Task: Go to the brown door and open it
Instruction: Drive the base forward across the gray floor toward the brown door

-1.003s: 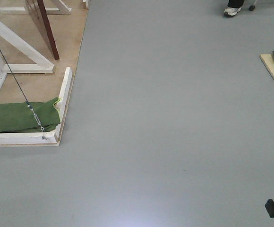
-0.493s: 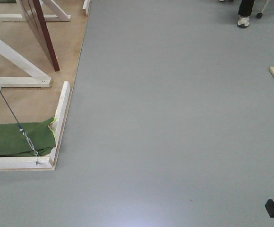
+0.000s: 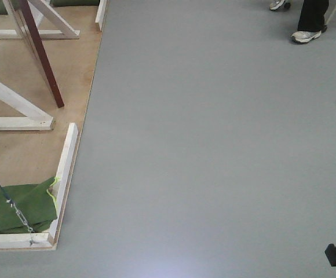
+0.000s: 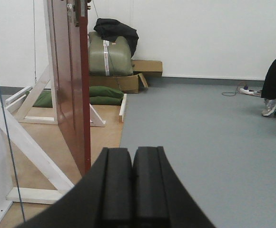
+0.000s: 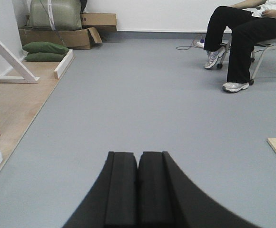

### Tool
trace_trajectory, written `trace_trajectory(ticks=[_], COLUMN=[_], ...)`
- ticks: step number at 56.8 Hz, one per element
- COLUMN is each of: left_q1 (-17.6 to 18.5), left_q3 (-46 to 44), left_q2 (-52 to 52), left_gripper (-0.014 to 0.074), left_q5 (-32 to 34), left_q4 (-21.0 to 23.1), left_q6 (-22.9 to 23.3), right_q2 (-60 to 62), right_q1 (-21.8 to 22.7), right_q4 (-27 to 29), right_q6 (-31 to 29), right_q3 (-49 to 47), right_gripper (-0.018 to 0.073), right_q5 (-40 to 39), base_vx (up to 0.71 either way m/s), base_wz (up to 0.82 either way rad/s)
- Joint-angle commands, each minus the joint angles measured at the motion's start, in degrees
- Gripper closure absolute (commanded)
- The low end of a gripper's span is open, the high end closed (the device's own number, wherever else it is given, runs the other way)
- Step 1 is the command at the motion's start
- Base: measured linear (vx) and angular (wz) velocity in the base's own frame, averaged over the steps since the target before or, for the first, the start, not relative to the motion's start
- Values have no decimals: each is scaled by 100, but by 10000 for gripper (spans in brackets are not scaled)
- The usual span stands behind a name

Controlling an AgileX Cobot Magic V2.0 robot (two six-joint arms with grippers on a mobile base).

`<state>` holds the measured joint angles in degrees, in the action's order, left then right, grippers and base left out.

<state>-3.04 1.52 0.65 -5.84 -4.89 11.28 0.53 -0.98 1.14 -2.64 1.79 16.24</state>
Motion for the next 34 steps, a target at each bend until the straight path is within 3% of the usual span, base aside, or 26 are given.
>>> trace_trajectory(ticks=[1, 34], left_q1=[5, 5], left_q3=[-97, -97], left_q2=[88, 88], left_gripper=[600, 600], left_q5=[447, 447], left_q4=[-4, -4], left_q6=[39, 39], right_q2=[93, 93], right_q1=[10, 10], right_q4=[-35, -35], right_q6=[-31, -31], right_q3=[23, 23], right_gripper=[559, 559], right_q5=[-472, -472], base_vx=[37, 36], base_wz=[-2, -2])
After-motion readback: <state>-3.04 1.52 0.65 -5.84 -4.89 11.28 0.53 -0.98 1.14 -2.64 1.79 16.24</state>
